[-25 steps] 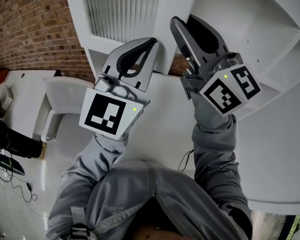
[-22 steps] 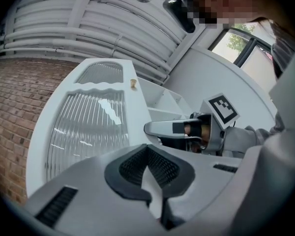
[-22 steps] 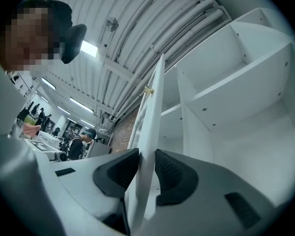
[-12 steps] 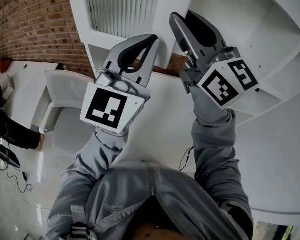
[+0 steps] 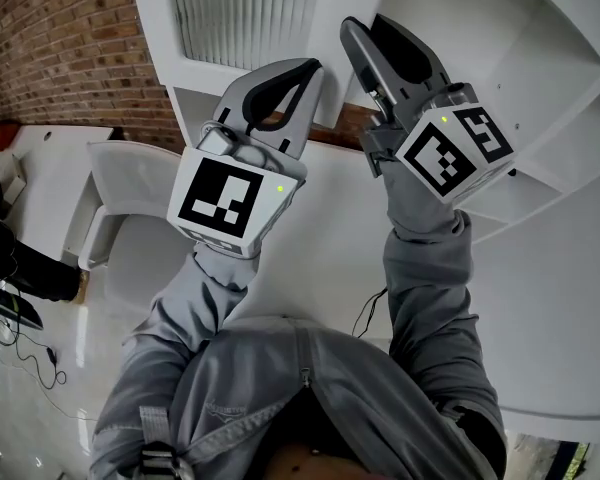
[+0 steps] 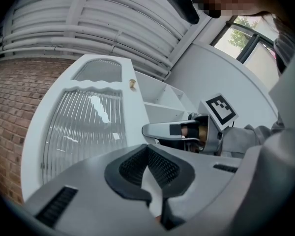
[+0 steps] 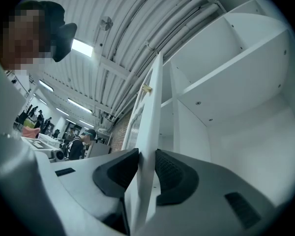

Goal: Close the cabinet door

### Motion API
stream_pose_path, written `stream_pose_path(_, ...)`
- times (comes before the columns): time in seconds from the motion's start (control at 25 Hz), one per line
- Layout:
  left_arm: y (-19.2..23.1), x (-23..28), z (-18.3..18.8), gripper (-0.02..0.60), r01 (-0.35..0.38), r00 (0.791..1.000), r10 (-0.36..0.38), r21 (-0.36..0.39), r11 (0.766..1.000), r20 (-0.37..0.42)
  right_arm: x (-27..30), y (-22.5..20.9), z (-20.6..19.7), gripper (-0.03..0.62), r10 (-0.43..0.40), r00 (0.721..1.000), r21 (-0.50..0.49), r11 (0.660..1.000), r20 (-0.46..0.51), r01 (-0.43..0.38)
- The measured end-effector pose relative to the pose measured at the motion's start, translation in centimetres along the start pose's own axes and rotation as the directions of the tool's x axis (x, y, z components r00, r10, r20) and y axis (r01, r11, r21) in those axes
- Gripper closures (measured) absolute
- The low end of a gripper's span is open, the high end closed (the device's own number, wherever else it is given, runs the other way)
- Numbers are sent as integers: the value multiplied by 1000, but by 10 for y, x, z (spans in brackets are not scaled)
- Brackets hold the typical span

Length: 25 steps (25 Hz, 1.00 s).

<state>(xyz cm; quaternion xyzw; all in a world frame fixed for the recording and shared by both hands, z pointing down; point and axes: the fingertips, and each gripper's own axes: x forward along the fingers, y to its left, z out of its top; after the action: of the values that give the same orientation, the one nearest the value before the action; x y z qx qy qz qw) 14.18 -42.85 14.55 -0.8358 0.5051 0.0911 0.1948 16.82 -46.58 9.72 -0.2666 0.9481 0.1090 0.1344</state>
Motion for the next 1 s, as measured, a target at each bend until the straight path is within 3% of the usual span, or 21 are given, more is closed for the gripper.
stream_pose_path(1.0, 0, 28, -42, 575, 42, 997, -42, -8, 999, -59, -2, -18, -11, 465, -14, 1000, -1, 1000, 14, 14)
